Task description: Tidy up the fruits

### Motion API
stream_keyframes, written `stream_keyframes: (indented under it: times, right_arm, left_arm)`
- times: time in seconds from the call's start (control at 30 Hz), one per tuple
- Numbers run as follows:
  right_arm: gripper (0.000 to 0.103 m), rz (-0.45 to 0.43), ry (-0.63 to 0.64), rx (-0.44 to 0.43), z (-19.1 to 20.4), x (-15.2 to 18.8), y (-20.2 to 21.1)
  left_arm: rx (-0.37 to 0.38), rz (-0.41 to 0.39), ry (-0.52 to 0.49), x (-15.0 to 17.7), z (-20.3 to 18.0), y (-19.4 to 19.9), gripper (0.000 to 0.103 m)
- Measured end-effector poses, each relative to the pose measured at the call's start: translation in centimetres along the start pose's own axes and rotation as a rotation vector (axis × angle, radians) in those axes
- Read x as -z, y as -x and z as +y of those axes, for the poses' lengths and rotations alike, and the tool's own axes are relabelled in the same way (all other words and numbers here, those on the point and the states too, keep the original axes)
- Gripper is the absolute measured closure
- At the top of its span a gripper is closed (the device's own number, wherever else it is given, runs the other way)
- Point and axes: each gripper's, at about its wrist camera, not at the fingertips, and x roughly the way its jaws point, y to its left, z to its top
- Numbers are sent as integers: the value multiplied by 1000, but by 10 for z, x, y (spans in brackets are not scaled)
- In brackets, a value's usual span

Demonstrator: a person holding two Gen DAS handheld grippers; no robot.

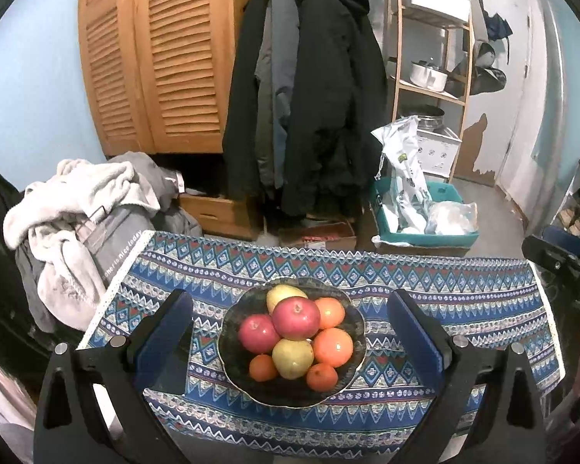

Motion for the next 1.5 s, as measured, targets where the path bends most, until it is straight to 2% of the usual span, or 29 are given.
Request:
stream_keyframes:
  times: [0.57,1.5]
  right_arm:
    - [24,-9,-1,1,-1,-4,5]
    - [24,-4,-3,8,-4,-2,6]
  left_arm:
    - [6,-53,-24,-3,-10,17,1]
    - [15,-28,-50,-1,-19,15,1]
